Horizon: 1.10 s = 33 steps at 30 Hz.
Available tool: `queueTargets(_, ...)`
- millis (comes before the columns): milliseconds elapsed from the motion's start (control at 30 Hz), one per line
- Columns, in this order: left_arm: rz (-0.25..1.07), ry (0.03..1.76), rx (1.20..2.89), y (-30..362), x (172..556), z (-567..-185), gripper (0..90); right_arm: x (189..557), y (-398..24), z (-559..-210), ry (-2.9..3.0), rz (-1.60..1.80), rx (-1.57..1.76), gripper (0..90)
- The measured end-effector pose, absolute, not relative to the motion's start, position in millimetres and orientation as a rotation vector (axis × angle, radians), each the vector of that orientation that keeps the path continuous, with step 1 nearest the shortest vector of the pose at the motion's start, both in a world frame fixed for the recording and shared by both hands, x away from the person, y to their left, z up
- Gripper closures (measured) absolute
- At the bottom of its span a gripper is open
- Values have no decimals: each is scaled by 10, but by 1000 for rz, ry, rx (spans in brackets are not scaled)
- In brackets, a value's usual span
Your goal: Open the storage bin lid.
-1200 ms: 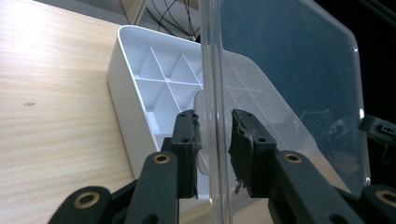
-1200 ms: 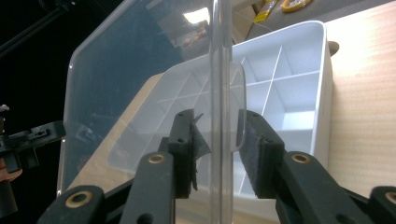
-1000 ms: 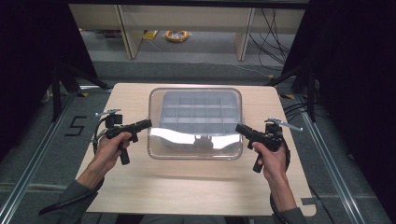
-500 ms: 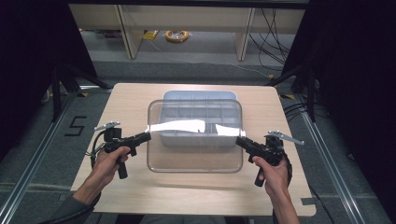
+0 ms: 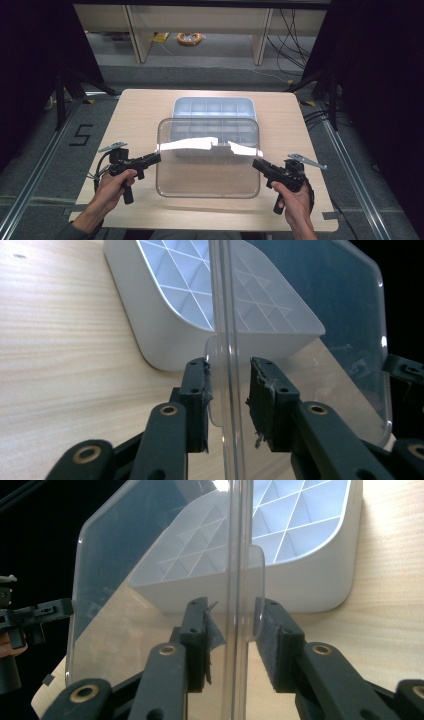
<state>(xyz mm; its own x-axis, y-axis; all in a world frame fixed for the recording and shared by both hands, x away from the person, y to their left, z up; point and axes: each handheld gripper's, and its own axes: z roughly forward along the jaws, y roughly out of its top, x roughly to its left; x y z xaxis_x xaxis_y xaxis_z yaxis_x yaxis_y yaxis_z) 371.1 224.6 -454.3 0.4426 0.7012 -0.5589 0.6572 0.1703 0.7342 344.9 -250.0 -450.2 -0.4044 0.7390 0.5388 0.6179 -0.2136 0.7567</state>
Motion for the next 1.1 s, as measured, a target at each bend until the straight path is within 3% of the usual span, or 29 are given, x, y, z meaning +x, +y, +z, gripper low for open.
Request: queueTargets(1100, 65, 1227, 1625, 2178, 3341, -4820, 692, 3044, -2515, -4819, 1939, 1617, 1737, 656)
